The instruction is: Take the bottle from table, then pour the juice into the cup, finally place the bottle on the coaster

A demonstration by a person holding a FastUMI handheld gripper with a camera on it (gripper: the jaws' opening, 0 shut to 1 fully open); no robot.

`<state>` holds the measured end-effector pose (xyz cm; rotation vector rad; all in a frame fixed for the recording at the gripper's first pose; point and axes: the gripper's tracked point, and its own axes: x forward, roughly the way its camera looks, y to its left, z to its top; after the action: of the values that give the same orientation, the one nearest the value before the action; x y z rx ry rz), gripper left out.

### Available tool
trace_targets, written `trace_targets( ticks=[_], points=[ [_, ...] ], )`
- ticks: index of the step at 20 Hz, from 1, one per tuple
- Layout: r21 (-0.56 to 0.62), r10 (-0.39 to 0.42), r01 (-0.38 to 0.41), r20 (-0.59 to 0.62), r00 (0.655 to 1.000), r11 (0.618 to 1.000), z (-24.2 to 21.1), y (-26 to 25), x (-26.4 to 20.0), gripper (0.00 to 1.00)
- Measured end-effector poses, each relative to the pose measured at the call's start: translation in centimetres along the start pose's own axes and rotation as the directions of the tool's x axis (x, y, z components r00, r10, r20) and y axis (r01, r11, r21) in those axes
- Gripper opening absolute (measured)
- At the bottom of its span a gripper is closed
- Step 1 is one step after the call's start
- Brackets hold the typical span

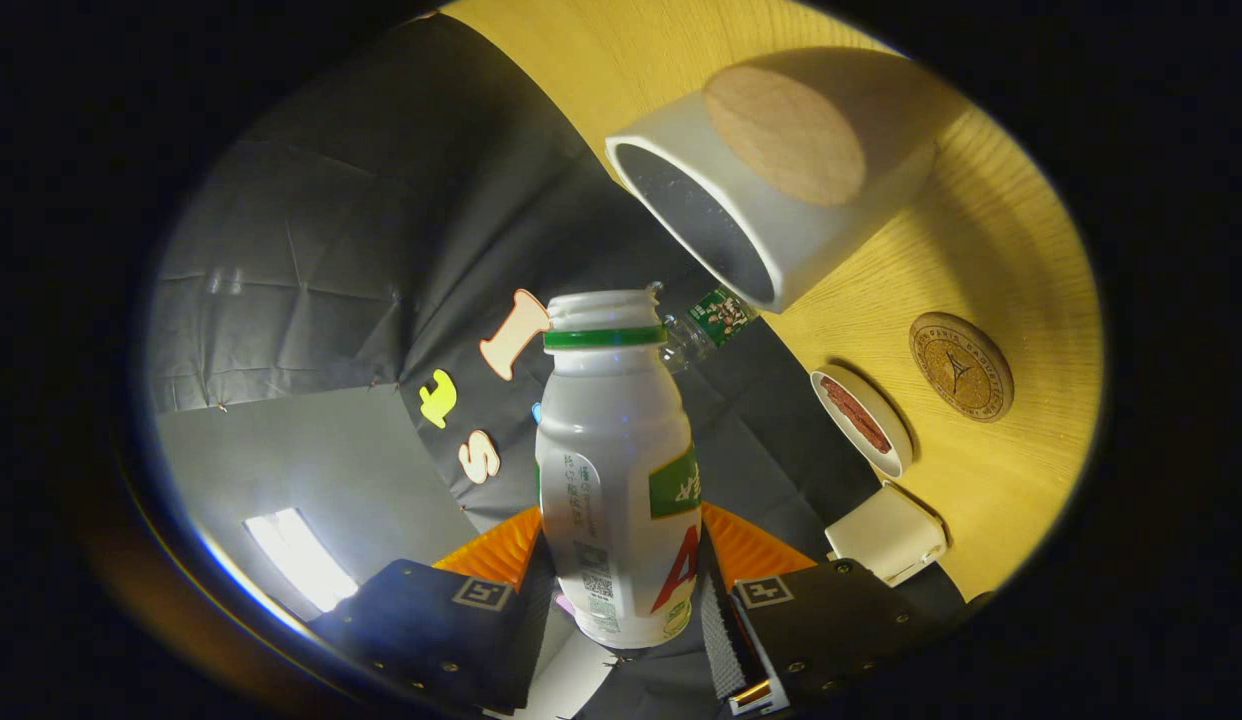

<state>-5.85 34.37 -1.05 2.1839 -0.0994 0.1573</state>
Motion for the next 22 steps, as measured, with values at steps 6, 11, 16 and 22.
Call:
trace_targets(
  ticks=[6, 11, 16, 22],
  points=[
    [-0.308, -0.083, 0.07, -0.027, 0.996, 0.949, -0.6, -2.3, 0.6, 0.66],
    [-0.719, -0.236, 0.175, 0.015, 0.972, 0.673, -0.1, -4.5, -0.6, 0.66],
    [-0.937, -0.321, 0.164, 0.06, 0.945, 0.308, 0.5, -7.0, -0.5, 0.66],
    [-0.98, -0.34, 0.049, 0.113, 0.933, -0.192, 1.2, -8.9, -0.7, 0.66]
  ],
)
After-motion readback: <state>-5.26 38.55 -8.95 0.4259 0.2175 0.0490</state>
